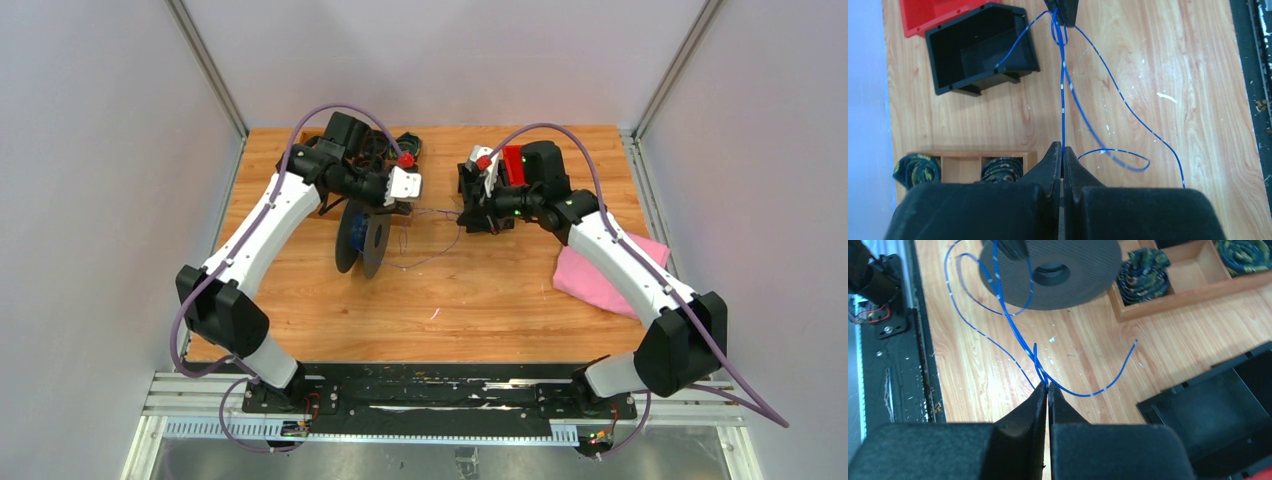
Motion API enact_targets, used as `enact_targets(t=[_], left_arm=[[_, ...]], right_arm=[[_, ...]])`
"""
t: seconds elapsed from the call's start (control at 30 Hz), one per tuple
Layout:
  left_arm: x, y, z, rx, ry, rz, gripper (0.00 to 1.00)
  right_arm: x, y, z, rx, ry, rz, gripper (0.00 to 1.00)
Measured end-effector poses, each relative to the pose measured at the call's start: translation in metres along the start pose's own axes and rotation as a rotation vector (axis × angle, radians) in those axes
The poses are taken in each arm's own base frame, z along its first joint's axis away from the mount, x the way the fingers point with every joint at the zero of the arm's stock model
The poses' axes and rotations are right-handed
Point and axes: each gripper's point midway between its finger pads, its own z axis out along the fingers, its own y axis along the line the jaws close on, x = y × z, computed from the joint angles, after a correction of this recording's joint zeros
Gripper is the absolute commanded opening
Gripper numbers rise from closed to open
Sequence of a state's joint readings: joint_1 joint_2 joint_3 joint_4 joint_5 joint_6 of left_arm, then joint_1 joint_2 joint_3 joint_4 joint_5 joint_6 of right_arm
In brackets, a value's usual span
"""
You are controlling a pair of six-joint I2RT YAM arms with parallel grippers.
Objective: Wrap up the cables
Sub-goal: Adjust the cable at the center of the board.
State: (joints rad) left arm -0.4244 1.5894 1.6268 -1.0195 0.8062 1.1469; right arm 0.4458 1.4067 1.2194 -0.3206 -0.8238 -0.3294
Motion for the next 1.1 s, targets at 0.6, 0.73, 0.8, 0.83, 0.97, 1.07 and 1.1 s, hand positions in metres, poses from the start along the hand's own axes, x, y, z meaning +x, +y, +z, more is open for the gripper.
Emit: enact_targets(t=[0.6, 0.73, 0.8, 0.83, 0.97, 1.07, 1.1], left_arm=[[-0.013, 0.042, -0.071, -0.419, 0.029, -0.018, 0.0], [-0.015, 0.047, -0.085, -0.504, 0.047, 0.0, 0.0], [-0.014, 0.049, -0.089, -0.531, 0.062, 0.003, 0.0], [-0.012, 0.05, -0.091, -0.545, 0.075, 0.002, 0.0], [-0.001, 0.051, -0.097, -0.58, 0.123, -0.012, 0.0], [0.005, 0.054, -0.103, -0.606, 0.15, -0.021, 0.0], [0.006, 0.055, -0.105, -0.615, 0.156, -0.026, 0.0]], right_arm=[[0.013, -0.044, -0.016, 0.306, 0.074, 0.128, 0.01], [0.015, -0.049, -0.018, 0.345, 0.081, 0.146, 0.01], [0.016, -0.051, -0.019, 0.361, 0.084, 0.153, 0.01], [0.016, -0.052, -0.02, 0.369, 0.086, 0.157, 0.01], [0.018, -0.055, -0.021, 0.393, 0.09, 0.167, 0.01], [0.018, -0.057, -0.022, 0.403, 0.092, 0.17, 0.01], [0.018, -0.057, -0.022, 0.404, 0.092, 0.171, 0.01]])
